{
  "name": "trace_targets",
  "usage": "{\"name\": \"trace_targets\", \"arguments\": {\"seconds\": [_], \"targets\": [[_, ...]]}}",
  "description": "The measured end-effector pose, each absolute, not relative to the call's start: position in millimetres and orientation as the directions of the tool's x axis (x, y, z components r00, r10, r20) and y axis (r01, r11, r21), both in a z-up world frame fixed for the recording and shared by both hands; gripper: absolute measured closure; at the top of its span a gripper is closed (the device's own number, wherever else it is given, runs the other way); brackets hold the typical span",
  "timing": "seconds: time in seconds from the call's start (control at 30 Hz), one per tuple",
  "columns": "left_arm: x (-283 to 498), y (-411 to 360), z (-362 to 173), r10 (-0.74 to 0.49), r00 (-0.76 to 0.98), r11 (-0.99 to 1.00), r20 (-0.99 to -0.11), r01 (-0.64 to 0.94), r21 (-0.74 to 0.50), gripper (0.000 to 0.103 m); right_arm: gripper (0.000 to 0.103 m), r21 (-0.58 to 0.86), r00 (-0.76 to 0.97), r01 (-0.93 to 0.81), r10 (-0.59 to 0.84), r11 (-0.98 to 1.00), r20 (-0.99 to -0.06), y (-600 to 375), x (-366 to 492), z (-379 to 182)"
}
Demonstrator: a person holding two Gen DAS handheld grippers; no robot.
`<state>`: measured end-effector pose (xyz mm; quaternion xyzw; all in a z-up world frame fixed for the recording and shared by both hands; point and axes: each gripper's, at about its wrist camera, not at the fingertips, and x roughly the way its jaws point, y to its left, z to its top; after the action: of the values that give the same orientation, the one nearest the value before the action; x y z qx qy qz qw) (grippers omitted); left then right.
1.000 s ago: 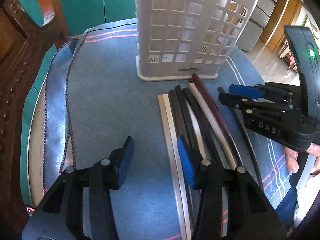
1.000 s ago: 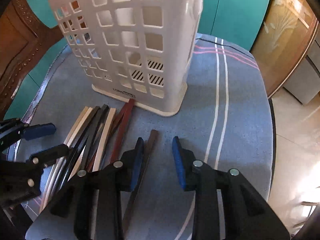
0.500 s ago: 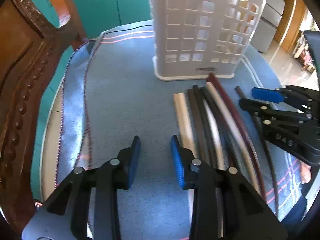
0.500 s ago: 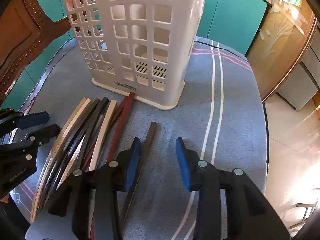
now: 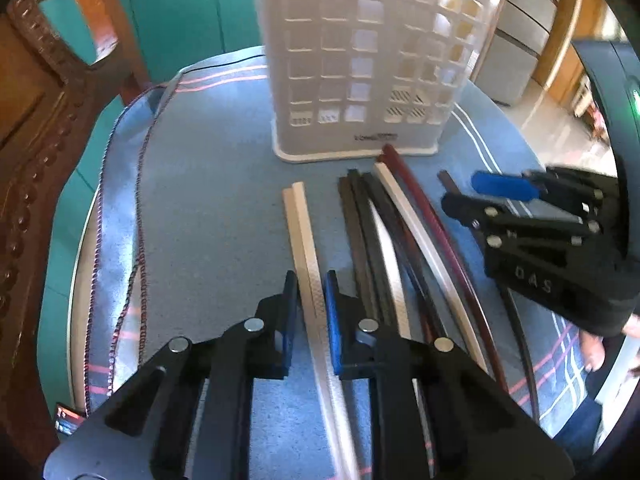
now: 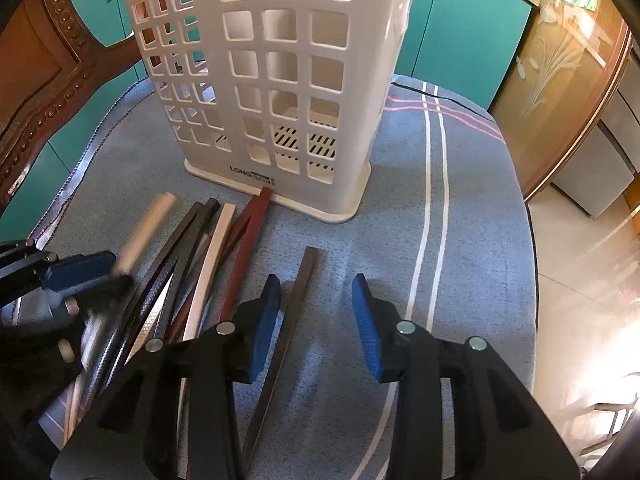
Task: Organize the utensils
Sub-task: 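Lower the left tool over a light wooden chopstick while the right tool lowers over a dark brown one, then close the left tool on the light chopstick while the right tool grips the dark chopstick, lifting both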
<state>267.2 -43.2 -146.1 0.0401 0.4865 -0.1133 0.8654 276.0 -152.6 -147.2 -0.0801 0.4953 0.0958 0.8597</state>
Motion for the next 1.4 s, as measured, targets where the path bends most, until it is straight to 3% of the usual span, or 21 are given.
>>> {"name": "trace_targets", "arguments": {"seconds": [0.27,0.63,0.97,1.13,1.2,1.27,1.3,1.37,1.4], "targets": [[268,-26,-118,-0.264,0.589,0.963,-0.764,0.211,-0.17,0.09,0.062,-0.047,0.496,-0.244,0.083,0.969,-0.864,-153,274,-147],[272,-24,-131,-0.183,0.567,0.981,-0.803,0.163,-0.108,0.089,0.057,-0.052,0.499,-0.233,0.073,0.971,-0.863,-159,278,-146],[289,-29,-152,-0.046,0.543,0.993,-0.838,0.114,0.02,0.062,0.057,-0.106,0.519,-0.222,0.026,0.969,-0.855,-150,274,-146],[297,-36,-151,-0.002,0.547,0.995,-0.837,0.088,0.055,0.06,0.061,-0.109,0.51,-0.206,0.012,0.972,-0.86,-143,273,-145],[300,-37,-150,-0.003,0.543,0.995,-0.84,0.085,0.051,0.064,0.074,-0.07,0.494,-0.217,0.048,0.974,-0.868,-140,273,-145],[301,-39,-149,-0.042,0.534,0.995,-0.845,0.1,0.014,0.08,0.082,-0.056,0.489,-0.236,0.068,0.97,-0.87,-138,272,-144],[301,-40,-149,-0.051,0.532,0.994,-0.845,0.108,0.009,0.084,0.09,-0.049,0.488,-0.247,0.081,0.968,-0.869,-136,270,-143],[300,-44,-149,-0.057,0.538,0.992,-0.841,0.125,0.012,0.096,0.092,-0.039,0.494,-0.248,0.092,0.968,-0.865,-134,270,-143],[300,-45,-149,-0.056,0.54,0.992,-0.84,0.127,0.016,0.096,0.094,-0.023,0.494,-0.248,0.106,0.969,-0.863,-133,269,-142]]}}
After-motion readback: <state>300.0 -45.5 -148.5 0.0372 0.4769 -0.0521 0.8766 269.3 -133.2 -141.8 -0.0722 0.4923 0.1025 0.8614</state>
